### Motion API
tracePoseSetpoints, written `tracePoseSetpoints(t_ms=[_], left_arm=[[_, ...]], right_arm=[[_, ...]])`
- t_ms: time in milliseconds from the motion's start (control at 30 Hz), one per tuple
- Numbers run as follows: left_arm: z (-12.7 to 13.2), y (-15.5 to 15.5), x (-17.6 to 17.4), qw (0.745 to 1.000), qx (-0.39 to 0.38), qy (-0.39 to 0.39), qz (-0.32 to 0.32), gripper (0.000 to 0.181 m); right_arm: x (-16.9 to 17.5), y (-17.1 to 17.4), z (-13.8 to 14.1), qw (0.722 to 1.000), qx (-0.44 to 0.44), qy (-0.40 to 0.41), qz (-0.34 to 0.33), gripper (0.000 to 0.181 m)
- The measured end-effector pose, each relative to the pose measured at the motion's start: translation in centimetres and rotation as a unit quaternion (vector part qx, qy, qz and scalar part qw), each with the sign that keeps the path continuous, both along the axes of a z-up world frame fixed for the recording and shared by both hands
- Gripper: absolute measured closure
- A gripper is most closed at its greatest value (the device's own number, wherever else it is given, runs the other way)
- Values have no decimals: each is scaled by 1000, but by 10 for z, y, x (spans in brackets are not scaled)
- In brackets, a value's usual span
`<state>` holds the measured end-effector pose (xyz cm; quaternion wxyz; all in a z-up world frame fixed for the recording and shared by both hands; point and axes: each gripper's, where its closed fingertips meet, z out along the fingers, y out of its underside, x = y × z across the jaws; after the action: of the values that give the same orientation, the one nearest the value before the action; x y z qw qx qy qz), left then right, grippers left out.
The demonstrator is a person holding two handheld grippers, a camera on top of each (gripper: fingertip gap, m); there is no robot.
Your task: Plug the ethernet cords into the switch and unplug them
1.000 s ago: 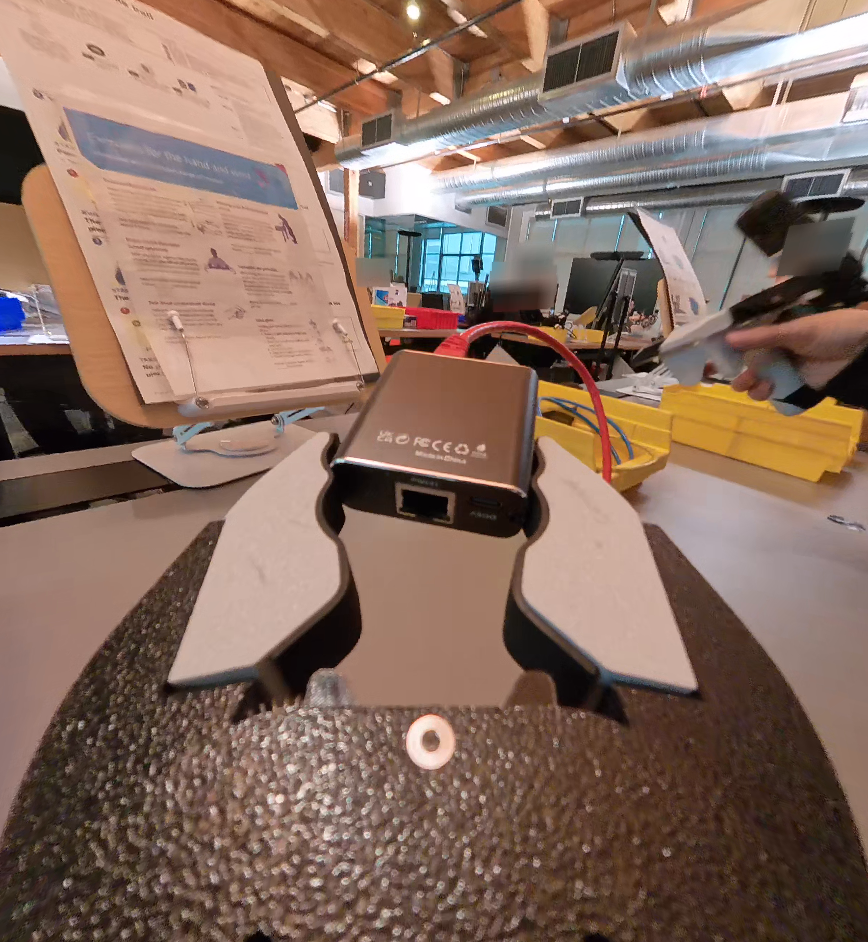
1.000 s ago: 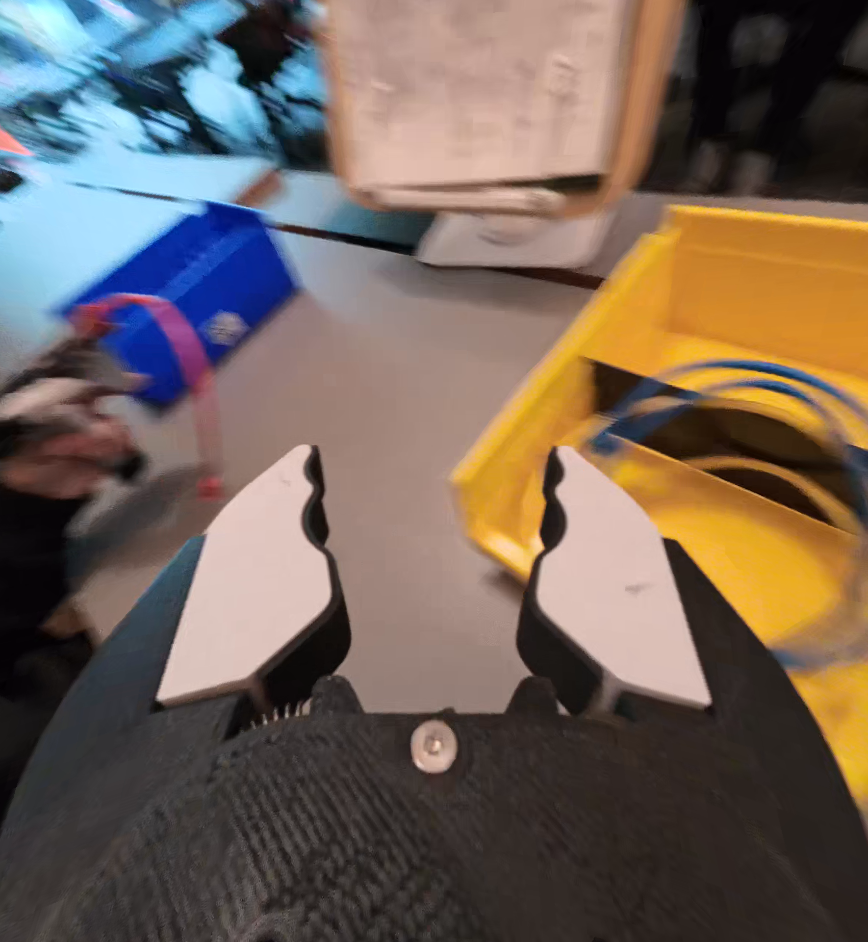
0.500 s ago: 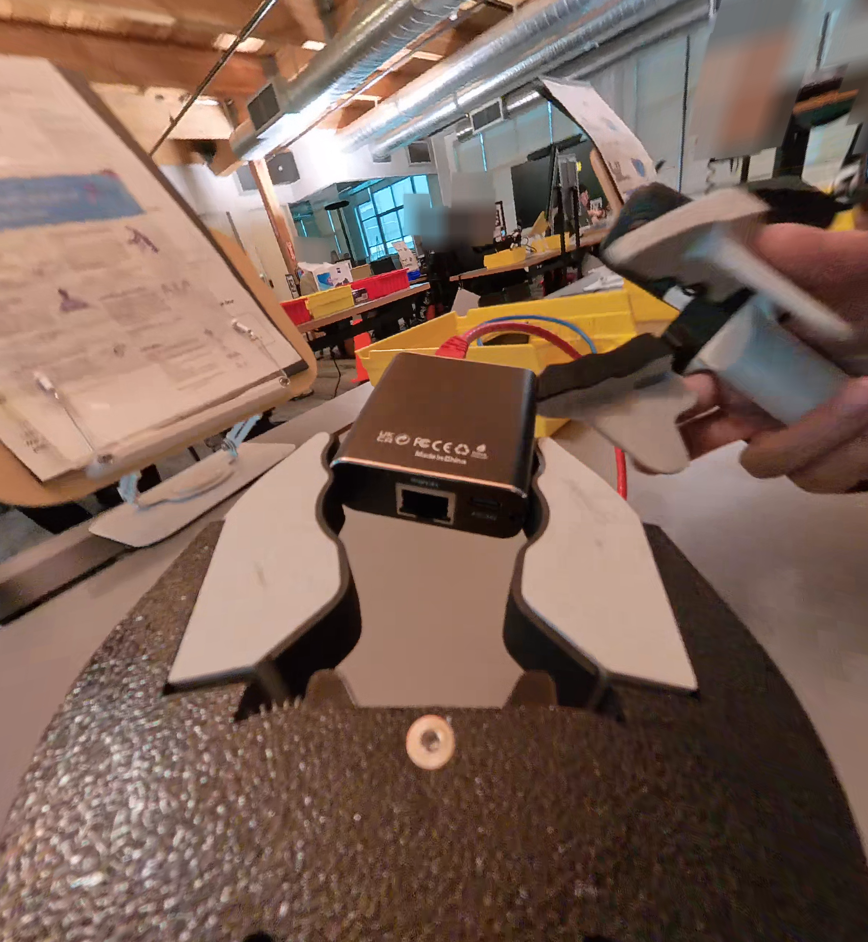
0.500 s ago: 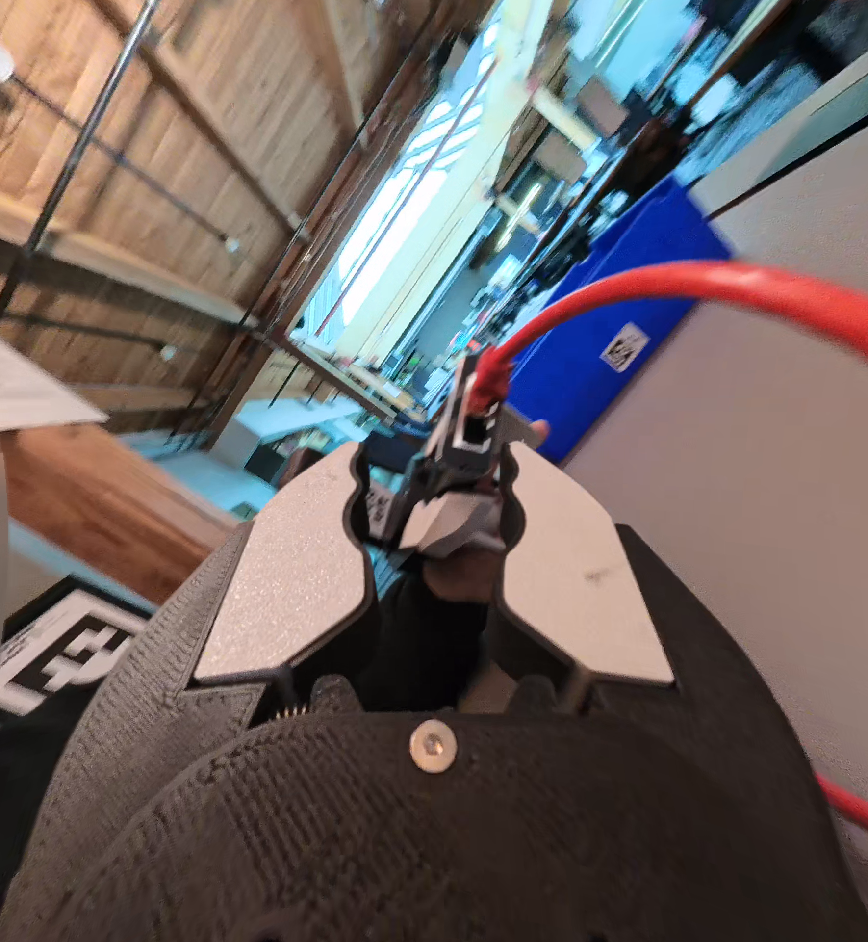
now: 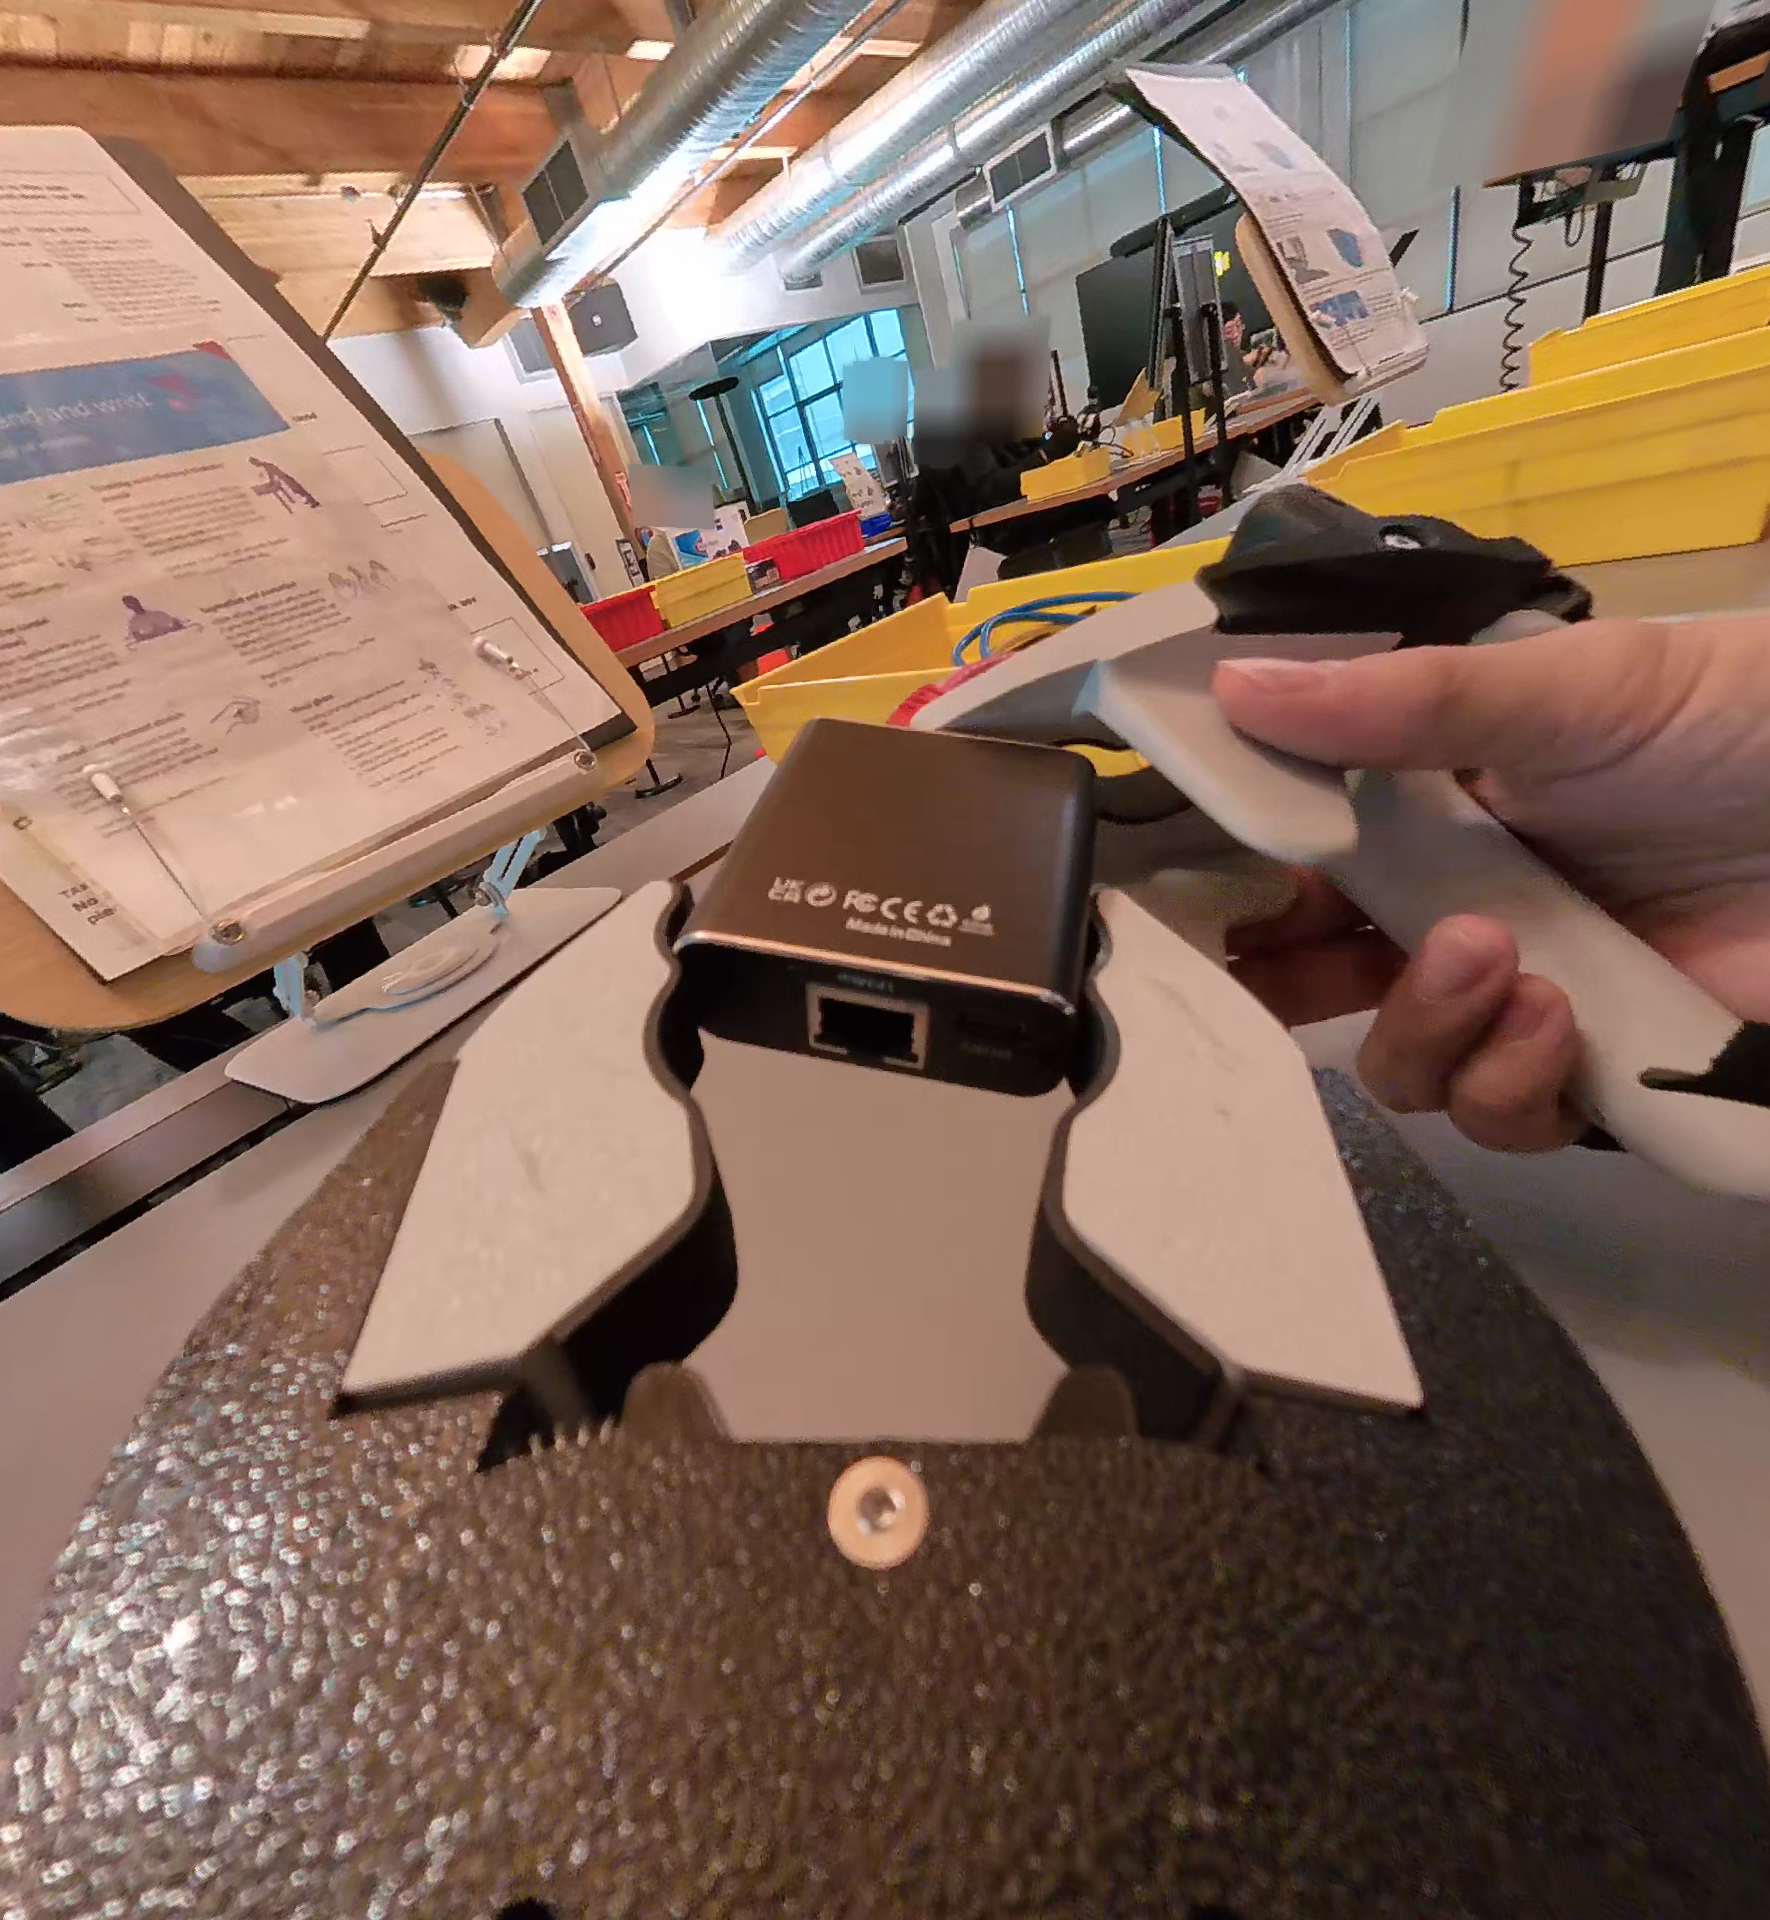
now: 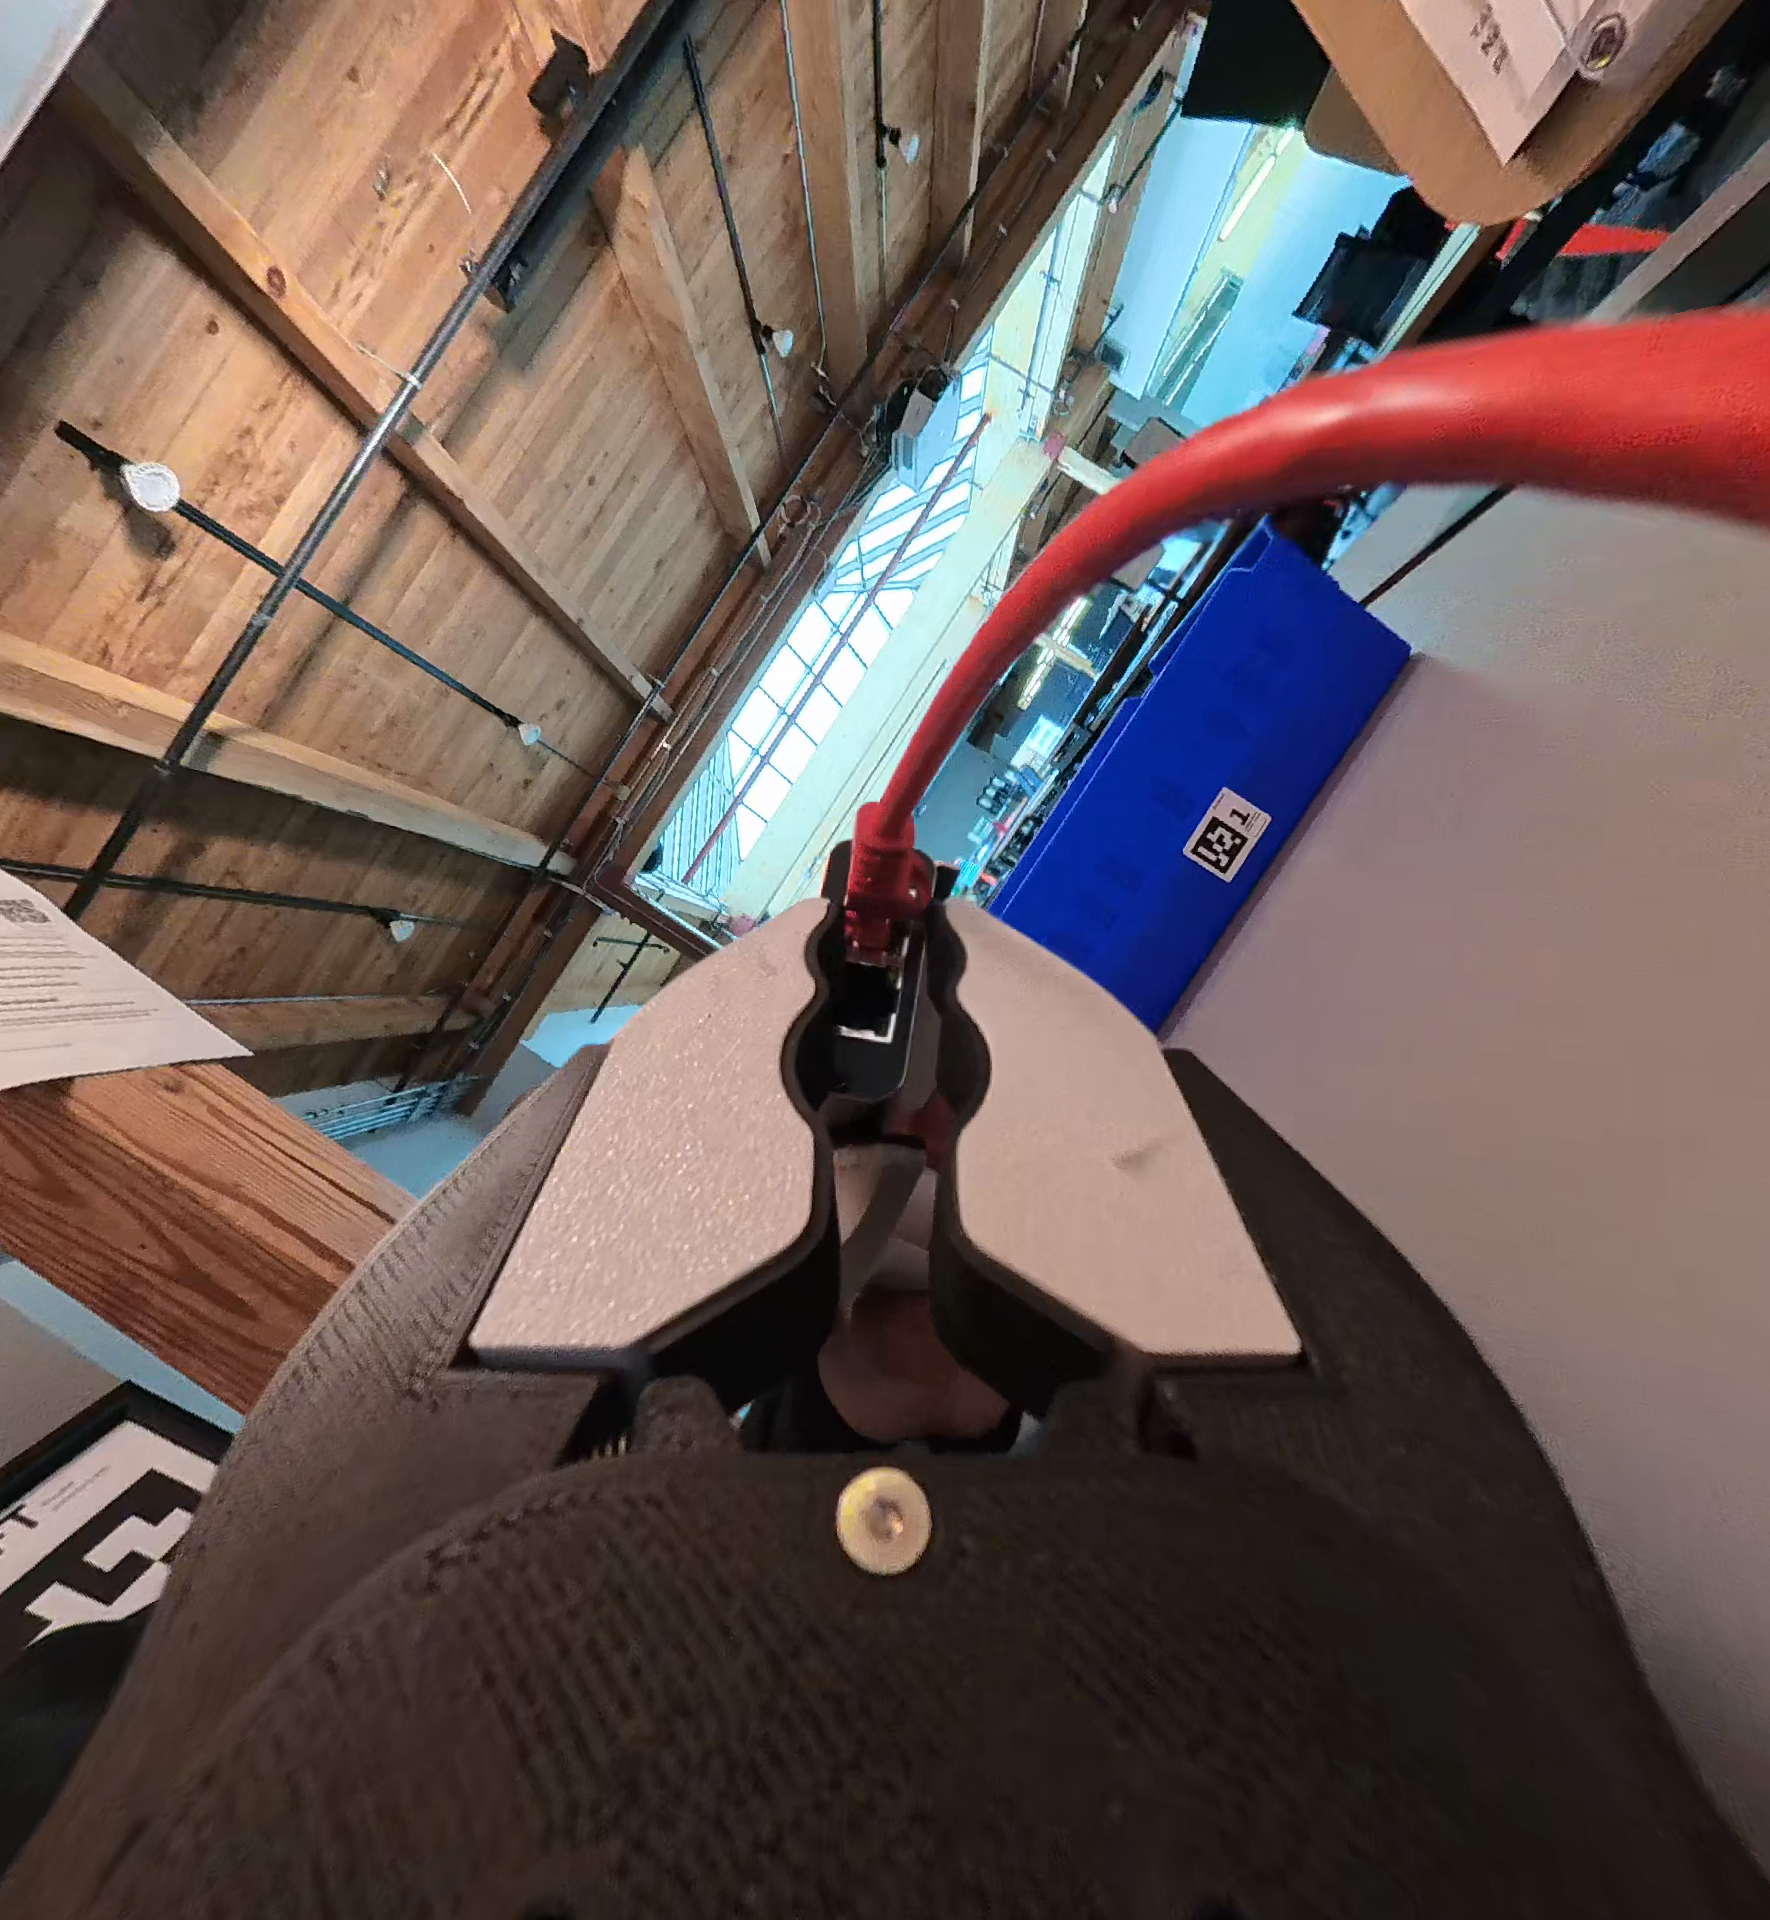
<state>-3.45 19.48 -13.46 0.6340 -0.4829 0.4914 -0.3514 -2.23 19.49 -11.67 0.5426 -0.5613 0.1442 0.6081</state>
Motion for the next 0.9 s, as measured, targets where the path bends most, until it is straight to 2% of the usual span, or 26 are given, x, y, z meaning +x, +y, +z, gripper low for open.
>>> tracePoseSetpoints(t_ms=[167,367,600,900], left_arm=[[-1,0,2,1000,-6,-1,10,113],[-3,0,3,1000,-9,-3,12,113],[-17,4,7,999,-1,29,39,113],[-14,10,6,998,1,23,63,114]], right_arm=[[2,0,0,1000,2,-5,-26,168],[1,-1,-1,1000,11,20,-18,170],[5,-1,-5,998,46,-12,-37,171],[2,4,-1,998,57,-19,-34,171]])
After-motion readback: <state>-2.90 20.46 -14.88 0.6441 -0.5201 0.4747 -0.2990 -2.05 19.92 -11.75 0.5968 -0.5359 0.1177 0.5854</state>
